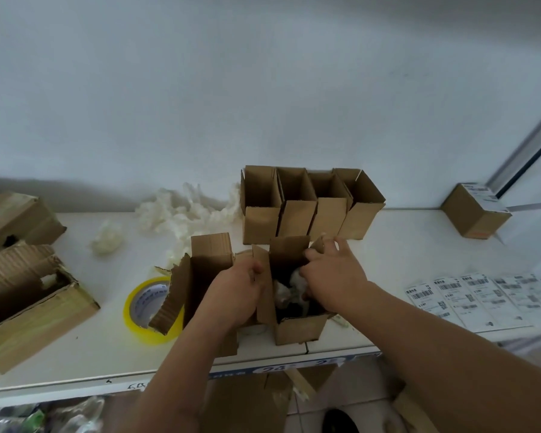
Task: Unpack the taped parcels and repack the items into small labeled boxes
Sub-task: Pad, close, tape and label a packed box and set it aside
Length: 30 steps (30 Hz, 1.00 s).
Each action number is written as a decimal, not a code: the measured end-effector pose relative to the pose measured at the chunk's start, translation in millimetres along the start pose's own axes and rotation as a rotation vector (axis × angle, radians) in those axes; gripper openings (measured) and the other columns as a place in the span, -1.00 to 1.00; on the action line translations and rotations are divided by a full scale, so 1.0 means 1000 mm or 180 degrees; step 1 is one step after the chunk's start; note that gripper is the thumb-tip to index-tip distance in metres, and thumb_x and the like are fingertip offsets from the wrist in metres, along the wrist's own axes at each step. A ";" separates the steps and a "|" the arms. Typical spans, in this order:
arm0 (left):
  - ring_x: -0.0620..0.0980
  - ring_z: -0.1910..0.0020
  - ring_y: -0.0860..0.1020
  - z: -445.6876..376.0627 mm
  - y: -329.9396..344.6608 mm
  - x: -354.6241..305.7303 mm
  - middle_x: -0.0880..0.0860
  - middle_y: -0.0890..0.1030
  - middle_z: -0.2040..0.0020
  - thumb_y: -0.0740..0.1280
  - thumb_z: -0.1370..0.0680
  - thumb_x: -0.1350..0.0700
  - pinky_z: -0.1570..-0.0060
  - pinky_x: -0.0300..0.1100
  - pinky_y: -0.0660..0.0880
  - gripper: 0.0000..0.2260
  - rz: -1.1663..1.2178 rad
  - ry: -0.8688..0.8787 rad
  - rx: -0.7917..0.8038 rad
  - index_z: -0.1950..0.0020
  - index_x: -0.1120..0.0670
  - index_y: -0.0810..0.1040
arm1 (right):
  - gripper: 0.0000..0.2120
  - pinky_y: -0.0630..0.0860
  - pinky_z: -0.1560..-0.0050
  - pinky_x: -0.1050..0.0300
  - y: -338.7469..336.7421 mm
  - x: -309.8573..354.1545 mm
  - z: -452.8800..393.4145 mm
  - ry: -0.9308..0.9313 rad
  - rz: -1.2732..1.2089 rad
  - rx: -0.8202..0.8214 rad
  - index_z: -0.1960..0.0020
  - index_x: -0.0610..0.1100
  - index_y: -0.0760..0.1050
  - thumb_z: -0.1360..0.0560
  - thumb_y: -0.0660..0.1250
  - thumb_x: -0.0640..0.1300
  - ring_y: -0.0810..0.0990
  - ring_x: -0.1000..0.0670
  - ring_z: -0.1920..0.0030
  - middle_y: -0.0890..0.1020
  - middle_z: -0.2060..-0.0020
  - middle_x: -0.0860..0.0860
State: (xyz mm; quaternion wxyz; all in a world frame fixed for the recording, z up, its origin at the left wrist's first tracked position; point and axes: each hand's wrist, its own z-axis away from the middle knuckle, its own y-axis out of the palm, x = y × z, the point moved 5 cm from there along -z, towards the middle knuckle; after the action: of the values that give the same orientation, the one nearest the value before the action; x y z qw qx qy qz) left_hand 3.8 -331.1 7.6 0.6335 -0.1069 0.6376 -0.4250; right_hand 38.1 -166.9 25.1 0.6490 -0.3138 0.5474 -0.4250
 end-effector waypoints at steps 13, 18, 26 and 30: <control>-0.14 0.19 0.55 0.002 -0.005 0.006 -0.12 0.53 0.15 0.21 -0.66 0.07 0.22 -0.27 0.55 -0.76 0.0010 0.0026 0.0048 -0.33 -0.06 0.42 | -0.67 0.31 -0.33 -0.09 0.007 0.014 -0.002 -0.1365 0.0126 -0.0323 -0.29 0.05 0.51 -0.53 0.33 0.01 0.48 -0.06 -0.23 0.56 -0.24 0.06; -0.12 0.17 0.57 -0.001 -0.006 0.009 -0.14 0.52 0.14 0.20 -0.66 0.06 0.19 -0.23 0.58 -0.76 -0.0045 0.0026 0.0094 -0.33 -0.06 0.42 | -0.73 0.33 -0.32 -0.03 0.005 0.018 -0.007 -0.1490 -0.0028 -0.0564 -0.19 0.02 0.55 -0.50 0.39 -0.04 0.51 -0.02 -0.15 0.55 -0.20 0.04; -0.06 0.19 0.60 -0.008 -0.004 0.015 -0.10 0.56 0.08 0.23 -0.65 0.07 0.28 -0.22 0.54 -0.77 0.0216 -0.0062 0.0311 -0.30 -0.10 0.43 | -0.70 0.12 -0.42 -0.08 0.016 0.011 -0.005 -0.1577 -0.0335 0.0024 -0.16 0.12 0.56 -0.62 0.09 0.14 0.43 -0.02 -0.32 0.62 -0.09 0.12; -0.07 0.16 0.58 -0.010 -0.003 0.019 -0.09 0.56 0.05 0.24 -0.64 0.06 0.31 -0.27 0.49 -0.79 0.0251 -0.0132 0.0387 -0.28 -0.11 0.43 | -0.64 -0.01 -0.44 -0.22 0.027 0.017 -0.005 -0.1882 0.0294 0.0238 -0.38 0.15 0.42 -0.66 0.00 0.10 0.18 -0.21 -0.51 0.63 -0.12 0.04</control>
State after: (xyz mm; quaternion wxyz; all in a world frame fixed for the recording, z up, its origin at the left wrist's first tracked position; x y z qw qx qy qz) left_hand -9.7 -342.0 -5.8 0.6682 -0.0518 0.6011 -0.4353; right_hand 39.3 -169.6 -7.3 0.8100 -0.3747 0.3323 -0.3051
